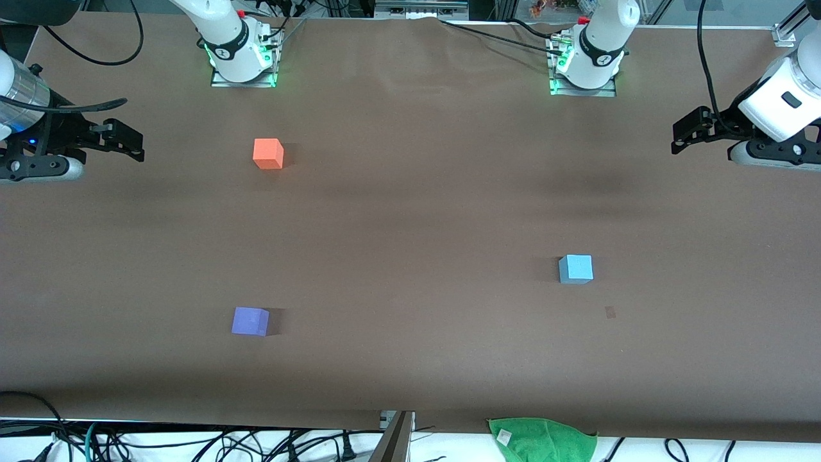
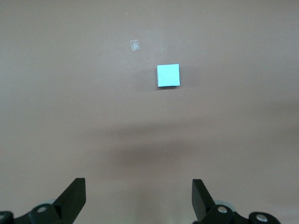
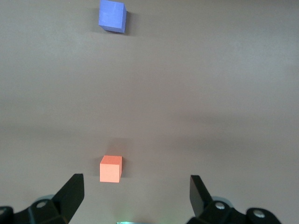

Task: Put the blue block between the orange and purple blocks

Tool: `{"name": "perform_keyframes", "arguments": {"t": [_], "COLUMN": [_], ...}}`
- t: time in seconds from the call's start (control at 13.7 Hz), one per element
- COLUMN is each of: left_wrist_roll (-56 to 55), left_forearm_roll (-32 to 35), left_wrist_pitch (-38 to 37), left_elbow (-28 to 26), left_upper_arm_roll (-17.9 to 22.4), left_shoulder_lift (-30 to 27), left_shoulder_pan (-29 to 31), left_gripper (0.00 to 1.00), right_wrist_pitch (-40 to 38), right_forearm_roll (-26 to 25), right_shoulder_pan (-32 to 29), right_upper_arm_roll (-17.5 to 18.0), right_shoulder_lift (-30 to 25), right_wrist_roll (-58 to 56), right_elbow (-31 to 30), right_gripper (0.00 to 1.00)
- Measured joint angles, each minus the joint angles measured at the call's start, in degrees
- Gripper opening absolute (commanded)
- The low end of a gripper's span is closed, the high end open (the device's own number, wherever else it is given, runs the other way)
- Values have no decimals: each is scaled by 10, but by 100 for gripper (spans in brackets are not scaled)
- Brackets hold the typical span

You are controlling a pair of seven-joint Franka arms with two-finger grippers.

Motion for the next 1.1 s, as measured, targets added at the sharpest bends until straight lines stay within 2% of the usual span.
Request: {"name": "perform_keyframes", "arguments": {"t": [1.1], "left_wrist_roll": [0], "left_forearm_roll": [12], "left_wrist_pitch": [-19], "left_elbow": [5], "left_upper_arm_roll": [0], "left_shoulder_lift": [-1], "left_shoulder_pan": [0], "left_gripper": [100], "right_wrist_pitch": [0], "right_forearm_roll": [0], "right_shoulder_pan": [-2], "right_upper_arm_roll": [0], "right_shoulder_lift": [0], "right_wrist_roll": [0], "right_elbow": [0], "right_gripper": [100]}}
